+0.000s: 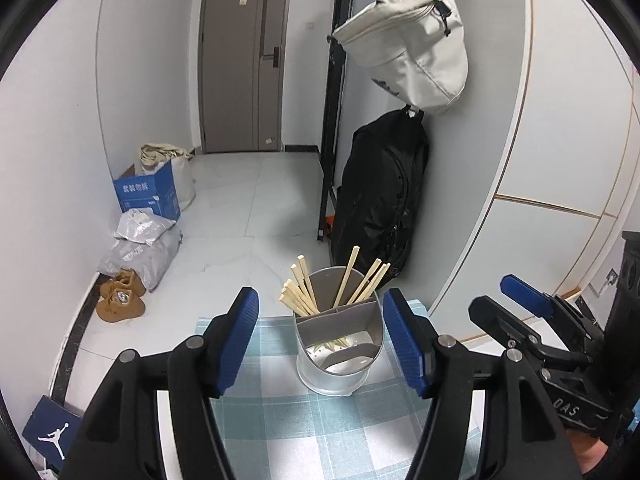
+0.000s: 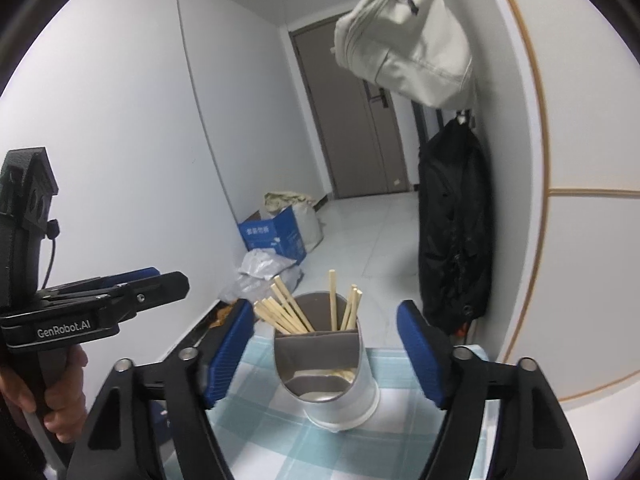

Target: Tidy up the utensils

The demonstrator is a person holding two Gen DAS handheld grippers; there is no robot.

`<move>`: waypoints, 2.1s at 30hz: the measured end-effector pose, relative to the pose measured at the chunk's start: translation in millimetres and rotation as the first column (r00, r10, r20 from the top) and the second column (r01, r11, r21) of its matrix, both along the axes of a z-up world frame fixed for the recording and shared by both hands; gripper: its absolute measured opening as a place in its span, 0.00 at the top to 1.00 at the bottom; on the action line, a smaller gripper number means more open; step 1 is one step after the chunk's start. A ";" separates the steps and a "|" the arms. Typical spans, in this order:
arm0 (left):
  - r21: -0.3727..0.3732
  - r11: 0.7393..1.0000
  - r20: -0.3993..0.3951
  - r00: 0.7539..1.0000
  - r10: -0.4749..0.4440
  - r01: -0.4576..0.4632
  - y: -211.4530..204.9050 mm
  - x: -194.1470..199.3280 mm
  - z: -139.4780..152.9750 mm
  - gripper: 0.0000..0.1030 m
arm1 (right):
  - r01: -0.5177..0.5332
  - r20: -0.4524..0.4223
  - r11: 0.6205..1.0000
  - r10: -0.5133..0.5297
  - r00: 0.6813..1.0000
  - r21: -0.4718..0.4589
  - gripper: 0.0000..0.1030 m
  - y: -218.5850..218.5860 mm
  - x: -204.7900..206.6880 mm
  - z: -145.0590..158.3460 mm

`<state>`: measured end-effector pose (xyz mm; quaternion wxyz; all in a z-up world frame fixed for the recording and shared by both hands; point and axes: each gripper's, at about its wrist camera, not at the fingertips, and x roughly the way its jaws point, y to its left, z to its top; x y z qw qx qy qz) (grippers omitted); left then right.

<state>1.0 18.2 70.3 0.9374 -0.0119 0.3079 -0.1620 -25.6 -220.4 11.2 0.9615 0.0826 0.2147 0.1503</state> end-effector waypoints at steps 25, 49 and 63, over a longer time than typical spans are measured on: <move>-0.027 0.988 0.188 0.970 0.157 -0.154 17.6 -61.3 -36.8 0.11 | 0.079 0.115 0.996 -0.082 0.990 0.031 0.00 -5.2 -71.6 -34.8; -0.069 0.984 0.029 0.985 0.169 -0.167 20.1 -38.2 -96.0 0.11 | 0.081 0.046 0.994 -0.078 0.996 -0.074 0.00 11.2 -67.4 -69.8; -0.027 0.986 0.066 0.984 0.164 -0.163 18.1 -44.3 -92.3 0.10 | 0.121 0.021 0.992 -0.120 0.993 -0.047 0.00 3.7 -67.6 -71.1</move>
